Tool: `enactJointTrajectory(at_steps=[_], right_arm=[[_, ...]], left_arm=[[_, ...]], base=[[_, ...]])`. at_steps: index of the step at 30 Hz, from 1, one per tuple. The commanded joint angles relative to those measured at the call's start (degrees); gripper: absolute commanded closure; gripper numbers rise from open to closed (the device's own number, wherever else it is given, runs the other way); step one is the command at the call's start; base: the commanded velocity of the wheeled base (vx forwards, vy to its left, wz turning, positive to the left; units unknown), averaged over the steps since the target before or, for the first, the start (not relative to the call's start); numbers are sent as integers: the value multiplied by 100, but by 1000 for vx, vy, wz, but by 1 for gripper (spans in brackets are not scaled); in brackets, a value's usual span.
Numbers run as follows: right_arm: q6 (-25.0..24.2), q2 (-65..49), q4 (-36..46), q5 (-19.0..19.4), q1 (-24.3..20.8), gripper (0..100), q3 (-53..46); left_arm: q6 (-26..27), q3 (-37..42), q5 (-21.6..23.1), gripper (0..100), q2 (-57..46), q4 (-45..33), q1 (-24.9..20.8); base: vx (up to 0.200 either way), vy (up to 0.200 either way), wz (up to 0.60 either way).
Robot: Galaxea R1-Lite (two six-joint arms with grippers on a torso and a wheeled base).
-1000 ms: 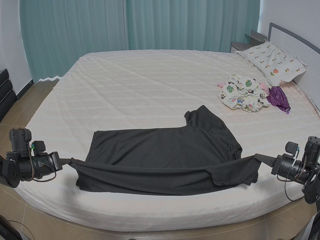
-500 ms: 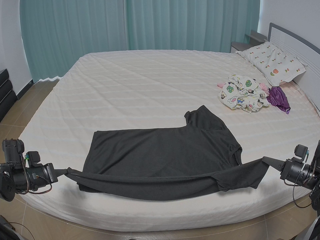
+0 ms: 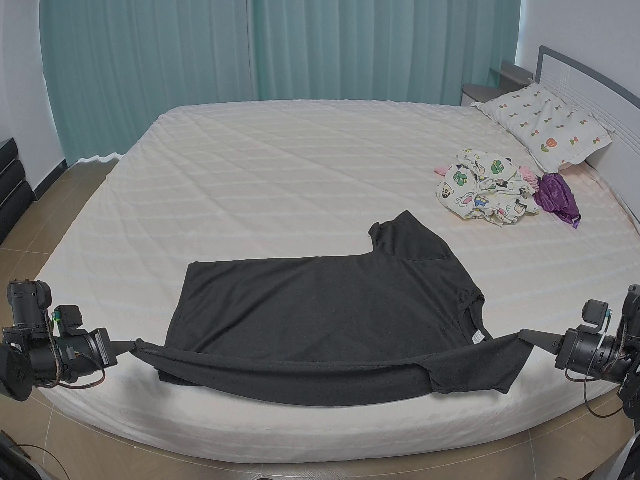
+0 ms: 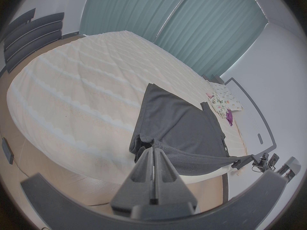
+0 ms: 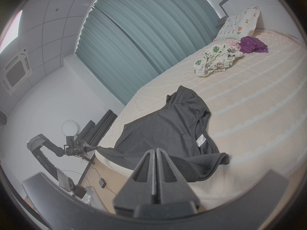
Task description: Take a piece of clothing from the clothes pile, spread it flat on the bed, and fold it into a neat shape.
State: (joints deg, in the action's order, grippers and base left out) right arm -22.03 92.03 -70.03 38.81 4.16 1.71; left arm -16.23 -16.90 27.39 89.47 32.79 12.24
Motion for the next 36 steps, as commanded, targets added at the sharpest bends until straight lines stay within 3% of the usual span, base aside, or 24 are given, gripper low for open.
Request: enactJointTrajectory(at_steps=[1,18,31,36], right_arm=[[6,448,-1,-6,-11,100,225],[-12,1872,-37,-93,-38,100,1297],[-12,2856,-37,-471,-143,100,2150],[-21,3199,-37,-586,-249,100,2466]], left_arm=[[-3,-218,-15,100,458,17,7],[-30,-1246,-85,100,1741,34,-231],[-47,-1958,-419,100,2576,17,-521],[-47,-2265,-841,100,2980,43,-661]], base=[[0,0,0],[0,0,0],[0,0,0],[0,0,0]])
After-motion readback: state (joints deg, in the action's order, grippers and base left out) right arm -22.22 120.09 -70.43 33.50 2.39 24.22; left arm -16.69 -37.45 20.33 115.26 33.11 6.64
